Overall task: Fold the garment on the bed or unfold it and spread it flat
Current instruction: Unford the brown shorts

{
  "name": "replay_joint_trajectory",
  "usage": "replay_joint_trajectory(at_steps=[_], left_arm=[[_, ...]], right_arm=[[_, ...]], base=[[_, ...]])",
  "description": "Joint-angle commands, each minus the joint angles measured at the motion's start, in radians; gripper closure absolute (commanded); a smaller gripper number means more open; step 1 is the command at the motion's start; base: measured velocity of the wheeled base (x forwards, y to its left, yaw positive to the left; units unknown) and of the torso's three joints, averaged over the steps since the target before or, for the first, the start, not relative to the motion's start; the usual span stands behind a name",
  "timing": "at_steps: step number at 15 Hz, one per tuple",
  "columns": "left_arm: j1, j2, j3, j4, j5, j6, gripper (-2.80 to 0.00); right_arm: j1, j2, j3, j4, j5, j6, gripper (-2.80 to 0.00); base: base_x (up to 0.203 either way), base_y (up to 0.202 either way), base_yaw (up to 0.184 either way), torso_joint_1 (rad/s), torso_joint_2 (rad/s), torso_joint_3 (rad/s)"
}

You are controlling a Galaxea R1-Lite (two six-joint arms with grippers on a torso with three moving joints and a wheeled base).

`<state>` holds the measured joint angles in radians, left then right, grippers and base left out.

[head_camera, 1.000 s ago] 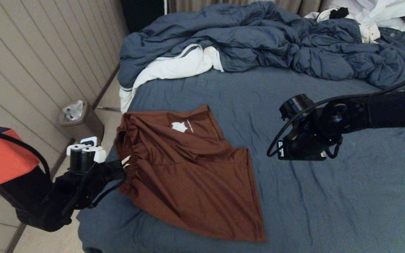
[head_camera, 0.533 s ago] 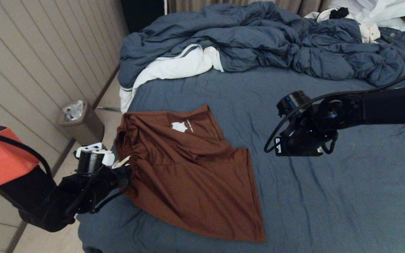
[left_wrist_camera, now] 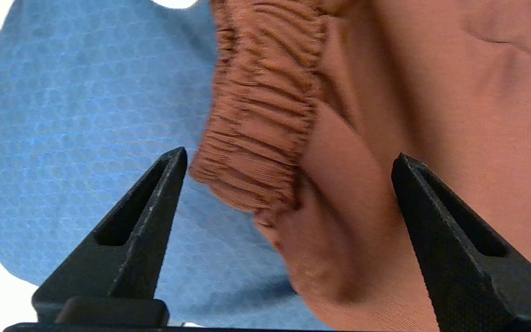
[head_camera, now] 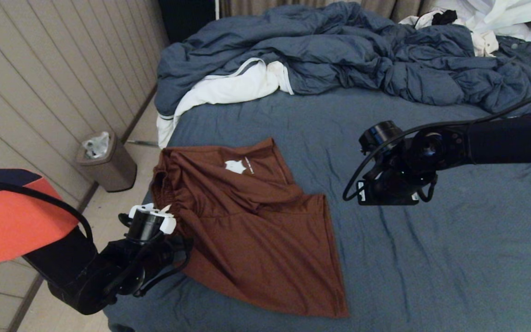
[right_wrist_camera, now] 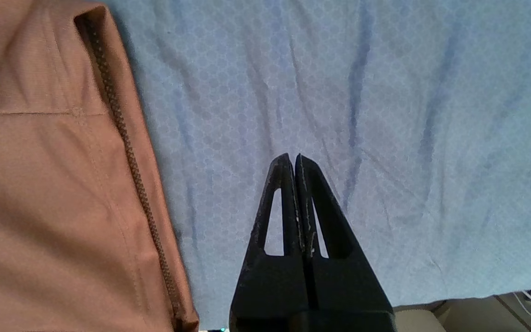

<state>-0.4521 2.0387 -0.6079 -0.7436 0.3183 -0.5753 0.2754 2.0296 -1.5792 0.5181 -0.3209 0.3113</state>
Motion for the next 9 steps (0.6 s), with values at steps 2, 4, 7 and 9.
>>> replay_joint_trajectory(at_steps=[2, 4, 7, 9], left_arm=[[-0.005, 0.012, -0.004, -0.005, 0.004, -0.012, -2.80], [-0.005, 0.014, -0.006, -0.005, 0.005, -0.016, 0.00], [-0.004, 0.032, -0.011, -0.011, 0.010, -0.017, 0.00], [-0.005, 0.032, -0.009, -0.010, 0.010, -0.020, 0.00]], right_arm=[[0.002, -0.002, -0.007, 0.003, -0.001, 0.002, 0.00], [0.003, -0.003, -0.005, 0.003, -0.001, 0.002, 0.00], [0.008, -0.003, -0.004, 0.003, -0.001, 0.003, 0.00], [0.014, -0.003, -0.008, 0.003, -0.003, 0.000, 0.00]], base=[[0.000, 0.000, 0.000, 0.000, 0.00, 0.000], [0.000, 0.000, 0.000, 0.000, 0.00, 0.000], [0.000, 0.000, 0.000, 0.000, 0.00, 0.000], [0.000, 0.000, 0.000, 0.000, 0.00, 0.000]])
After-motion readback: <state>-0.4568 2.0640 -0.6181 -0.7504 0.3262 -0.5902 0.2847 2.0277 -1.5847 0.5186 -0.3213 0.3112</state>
